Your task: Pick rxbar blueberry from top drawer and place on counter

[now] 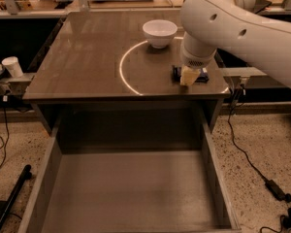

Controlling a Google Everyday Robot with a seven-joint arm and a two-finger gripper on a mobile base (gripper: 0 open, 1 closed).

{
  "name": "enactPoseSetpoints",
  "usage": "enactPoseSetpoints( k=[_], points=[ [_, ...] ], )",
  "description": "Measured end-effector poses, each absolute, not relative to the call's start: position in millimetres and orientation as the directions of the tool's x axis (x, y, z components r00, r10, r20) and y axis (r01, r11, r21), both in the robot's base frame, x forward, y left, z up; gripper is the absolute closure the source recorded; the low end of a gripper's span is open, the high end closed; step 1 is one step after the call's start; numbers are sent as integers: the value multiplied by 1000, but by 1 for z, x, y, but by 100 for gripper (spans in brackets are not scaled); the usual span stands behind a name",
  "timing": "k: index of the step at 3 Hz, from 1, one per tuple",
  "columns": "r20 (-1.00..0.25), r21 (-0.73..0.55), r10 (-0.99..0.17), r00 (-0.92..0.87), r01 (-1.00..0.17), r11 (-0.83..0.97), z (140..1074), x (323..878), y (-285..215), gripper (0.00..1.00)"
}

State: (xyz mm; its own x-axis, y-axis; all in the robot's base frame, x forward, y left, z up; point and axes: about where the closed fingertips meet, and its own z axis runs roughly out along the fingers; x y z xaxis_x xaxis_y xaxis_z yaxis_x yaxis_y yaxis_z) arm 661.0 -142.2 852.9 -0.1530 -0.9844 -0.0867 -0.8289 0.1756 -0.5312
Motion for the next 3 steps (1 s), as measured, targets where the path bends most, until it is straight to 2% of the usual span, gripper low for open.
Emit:
enactPoseSetpoints(
  k=[1,3],
  points=[
    [-70,-556,-985,-156,-814,168,867,667,-143,0],
    [-57,-610,-981,-184,-772,180,892,673,-149,0]
  ],
)
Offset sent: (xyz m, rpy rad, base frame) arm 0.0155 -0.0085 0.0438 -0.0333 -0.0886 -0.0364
